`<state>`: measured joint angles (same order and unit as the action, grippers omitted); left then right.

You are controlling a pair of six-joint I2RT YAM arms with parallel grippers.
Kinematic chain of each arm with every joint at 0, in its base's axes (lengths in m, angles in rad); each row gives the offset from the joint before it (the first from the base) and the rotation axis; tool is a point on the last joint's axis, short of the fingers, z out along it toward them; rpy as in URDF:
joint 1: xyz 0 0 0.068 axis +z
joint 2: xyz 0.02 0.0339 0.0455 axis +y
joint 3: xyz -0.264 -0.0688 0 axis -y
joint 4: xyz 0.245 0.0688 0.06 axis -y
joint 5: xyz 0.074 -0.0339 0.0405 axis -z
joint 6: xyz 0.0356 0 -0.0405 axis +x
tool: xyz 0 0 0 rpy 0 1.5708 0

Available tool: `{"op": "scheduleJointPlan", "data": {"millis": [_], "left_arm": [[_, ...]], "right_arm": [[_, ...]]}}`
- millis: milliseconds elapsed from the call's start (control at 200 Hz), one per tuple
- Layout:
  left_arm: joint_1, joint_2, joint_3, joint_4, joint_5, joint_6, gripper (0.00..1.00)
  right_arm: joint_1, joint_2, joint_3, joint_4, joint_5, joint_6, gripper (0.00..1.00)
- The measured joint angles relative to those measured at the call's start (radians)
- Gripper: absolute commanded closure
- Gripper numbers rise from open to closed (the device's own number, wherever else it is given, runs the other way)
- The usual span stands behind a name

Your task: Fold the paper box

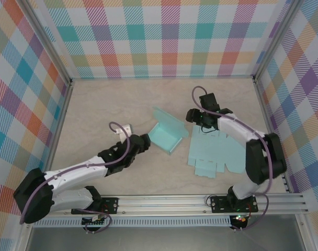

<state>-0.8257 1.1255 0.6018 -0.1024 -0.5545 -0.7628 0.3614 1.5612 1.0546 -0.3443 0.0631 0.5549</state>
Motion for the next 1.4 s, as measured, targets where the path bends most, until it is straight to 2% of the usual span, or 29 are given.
{"op": "scheduleJointPlan", "data": {"millis": [150,250,405,550,714,904,1129,1309,1399], "left_arm": [[0.185,-0.005,-0.003,0.035,0.129,0.076,0.15],[0.265,0.065,0.002,0.078,0.229,0.132,0.17],[0.326,0.254,0.066,0.143,0.408,0.225,0.18],[0.341,0.414,0.175,0.192,0.536,0.283,0.24],[0.342,0.528,0.257,0.262,0.680,0.294,0.33],[0.335,0.564,0.263,0.271,0.755,0.281,0.33],[0.302,0.547,0.182,0.304,0.763,0.240,0.34],[0.226,0.494,0.122,0.309,0.743,0.200,0.34],[0.201,0.455,0.097,0.307,0.699,0.180,0.34]], "right_arm": [[0.000,-0.204,-0.157,-0.047,0.050,0.032,0.17],[0.007,-0.330,-0.271,-0.055,0.040,0.054,0.15],[0.042,-0.499,-0.397,-0.051,-0.023,0.058,0.14],[0.068,-0.544,-0.434,-0.012,-0.100,0.063,0.17],[0.140,-0.518,-0.442,0.041,-0.139,0.085,0.19],[0.195,-0.393,-0.456,0.165,-0.206,0.126,0.20],[0.195,-0.174,-0.455,0.353,-0.287,0.152,0.24],[0.195,-0.015,-0.389,0.434,-0.338,0.157,0.24],[0.190,0.038,-0.331,0.438,-0.336,0.151,0.24]]}}
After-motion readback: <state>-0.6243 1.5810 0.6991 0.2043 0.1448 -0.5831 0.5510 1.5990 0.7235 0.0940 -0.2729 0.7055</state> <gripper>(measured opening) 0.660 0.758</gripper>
